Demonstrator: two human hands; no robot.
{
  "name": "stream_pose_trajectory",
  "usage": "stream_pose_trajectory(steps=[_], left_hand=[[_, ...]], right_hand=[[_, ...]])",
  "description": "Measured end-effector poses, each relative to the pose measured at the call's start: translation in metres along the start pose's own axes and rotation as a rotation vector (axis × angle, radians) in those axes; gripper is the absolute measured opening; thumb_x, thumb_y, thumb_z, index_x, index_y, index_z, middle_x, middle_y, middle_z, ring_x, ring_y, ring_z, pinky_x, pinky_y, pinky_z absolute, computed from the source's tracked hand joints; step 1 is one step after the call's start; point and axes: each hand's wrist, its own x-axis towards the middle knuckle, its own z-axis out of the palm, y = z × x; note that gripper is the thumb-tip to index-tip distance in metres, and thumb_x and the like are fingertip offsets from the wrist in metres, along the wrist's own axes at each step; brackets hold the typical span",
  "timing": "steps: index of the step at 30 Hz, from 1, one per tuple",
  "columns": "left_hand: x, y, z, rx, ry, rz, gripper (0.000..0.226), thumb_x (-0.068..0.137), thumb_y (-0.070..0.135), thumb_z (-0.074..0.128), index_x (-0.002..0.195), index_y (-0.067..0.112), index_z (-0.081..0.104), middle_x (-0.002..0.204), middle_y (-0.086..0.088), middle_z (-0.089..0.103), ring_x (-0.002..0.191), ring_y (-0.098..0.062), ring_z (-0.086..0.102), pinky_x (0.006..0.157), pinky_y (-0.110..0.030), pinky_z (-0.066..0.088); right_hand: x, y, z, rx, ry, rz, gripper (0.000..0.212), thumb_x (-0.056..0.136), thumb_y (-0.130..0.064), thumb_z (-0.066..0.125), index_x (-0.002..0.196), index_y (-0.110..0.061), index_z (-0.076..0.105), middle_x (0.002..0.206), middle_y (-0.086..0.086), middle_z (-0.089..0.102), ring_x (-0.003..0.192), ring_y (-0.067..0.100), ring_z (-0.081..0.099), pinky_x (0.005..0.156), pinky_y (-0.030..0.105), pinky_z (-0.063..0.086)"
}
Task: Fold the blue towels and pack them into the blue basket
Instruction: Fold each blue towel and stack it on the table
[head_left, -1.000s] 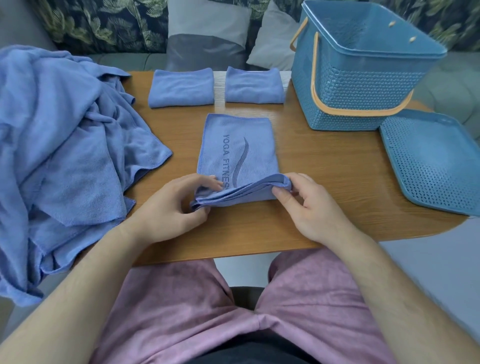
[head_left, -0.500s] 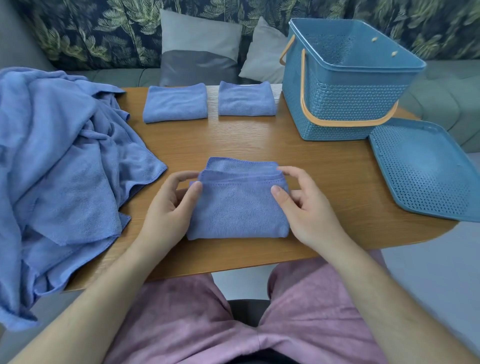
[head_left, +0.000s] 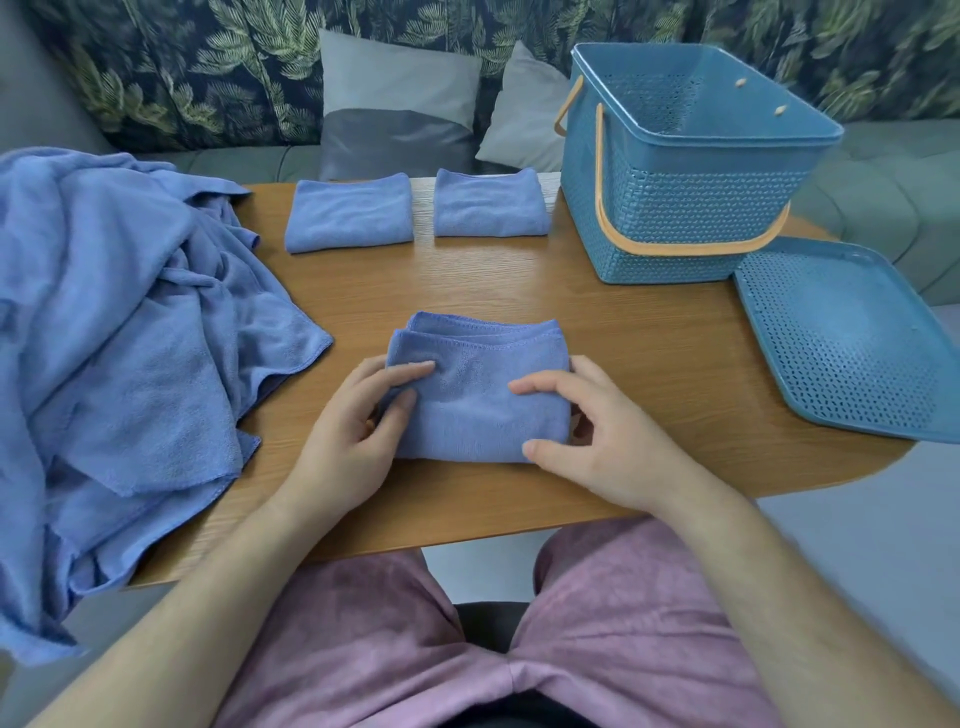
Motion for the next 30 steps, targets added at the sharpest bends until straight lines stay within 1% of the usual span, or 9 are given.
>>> stream_pose_trajectory(steps=[6,9,12,14,16,19,23,27,30], left_hand=[[-0.005,0.000,-0.007,-0.061,-0.107,-0.091,0.061,0.089,0.028,0.066,0.147,0.029,0.046,0.144,0.017,0.050,0.138,-0.004,0.043,0.115,-0.026,0.033],[-0.004,-0.006,-0.004,-0.095,-0.103,-0.110,0.064,0.089,0.025,0.068,0.147,0.035,0.044,0.139,0.015,0.056,0.127,-0.010,0.055,0.108,-0.037,0.043],[-0.003,-0.010,0.000,-0.047,-0.043,-0.096,0.056,0.094,0.022,0.070,0.144,0.033,0.048,0.100,0.011,0.062,0.088,-0.001,0.056,0.086,-0.018,0.041],[-0.002,-0.010,0.003,0.019,0.012,-0.103,0.048,0.095,0.026,0.067,0.141,0.028,0.052,0.098,-0.007,0.058,0.080,-0.007,0.054,0.078,-0.013,0.041],[-0.002,-0.012,0.005,0.076,0.057,-0.093,0.042,0.096,0.037,0.062,0.136,0.025,0.056,0.121,-0.004,0.058,0.093,-0.007,0.059,0.083,-0.020,0.048],[-0.003,-0.012,0.008,0.340,0.112,0.060,0.038,0.099,0.043,0.055,0.132,0.025,0.062,0.154,0.005,0.040,0.129,-0.012,0.049,0.106,-0.033,0.040],[-0.005,-0.006,0.016,0.609,-0.122,0.210,0.046,0.105,0.048,0.036,0.149,0.038,0.046,0.162,0.017,0.030,0.151,-0.005,0.023,0.118,-0.039,0.026],[-0.003,-0.010,0.018,0.680,-0.216,0.100,0.052,0.104,0.056,0.016,0.154,0.048,0.029,0.164,0.020,0.018,0.152,0.001,0.009,0.124,-0.039,0.017],[-0.005,-0.010,0.021,0.701,-0.167,0.007,0.058,0.101,0.062,0.013,0.155,0.047,0.027,0.168,0.008,0.013,0.155,-0.009,0.007,0.125,-0.039,0.013]], right_hand=[[0.007,0.008,0.015,-0.111,0.135,0.024,0.049,0.089,-0.015,0.067,0.132,-0.038,0.059,0.135,-0.015,0.044,0.091,0.004,0.057,0.090,0.027,0.047],[0.009,0.010,0.019,-0.117,0.161,0.044,0.054,0.091,-0.015,0.065,0.138,-0.038,0.054,0.147,-0.012,0.038,0.119,0.009,0.053,0.102,0.034,0.046],[0.008,0.008,0.018,-0.126,0.172,0.060,0.055,0.093,-0.016,0.063,0.142,-0.036,0.051,0.150,-0.016,0.031,0.127,0.007,0.049,0.106,0.029,0.042],[0.006,0.006,0.018,-0.141,0.183,0.057,0.055,0.094,-0.016,0.063,0.145,-0.033,0.049,0.150,-0.024,0.023,0.116,-0.006,0.049,0.101,0.021,0.040],[0.004,0.007,0.020,-0.248,0.276,0.013,0.056,0.095,-0.017,0.064,0.147,-0.028,0.048,0.160,-0.019,0.012,0.110,-0.004,0.050,0.102,0.025,0.043],[0.004,0.007,0.026,-0.565,0.419,-0.120,0.048,0.097,-0.021,0.062,0.145,-0.021,0.053,0.168,0.004,0.014,0.139,0.029,0.041,0.111,0.044,0.040],[0.002,0.001,0.037,-0.681,0.195,-0.216,0.050,0.105,-0.043,0.037,0.152,-0.029,0.044,0.168,-0.006,0.022,0.156,0.021,0.015,0.122,0.047,0.024],[0.002,0.009,0.041,-0.704,0.013,0.023,0.064,0.101,-0.062,0.010,0.159,-0.039,0.023,0.170,-0.007,-0.001,0.157,0.018,-0.007,0.127,0.046,0.008],[0.004,0.006,0.032,-0.645,0.054,0.219,0.058,0.104,-0.063,0.016,0.159,-0.045,0.016,0.168,0.007,-0.019,0.155,0.030,-0.017,0.126,0.045,-0.002]])
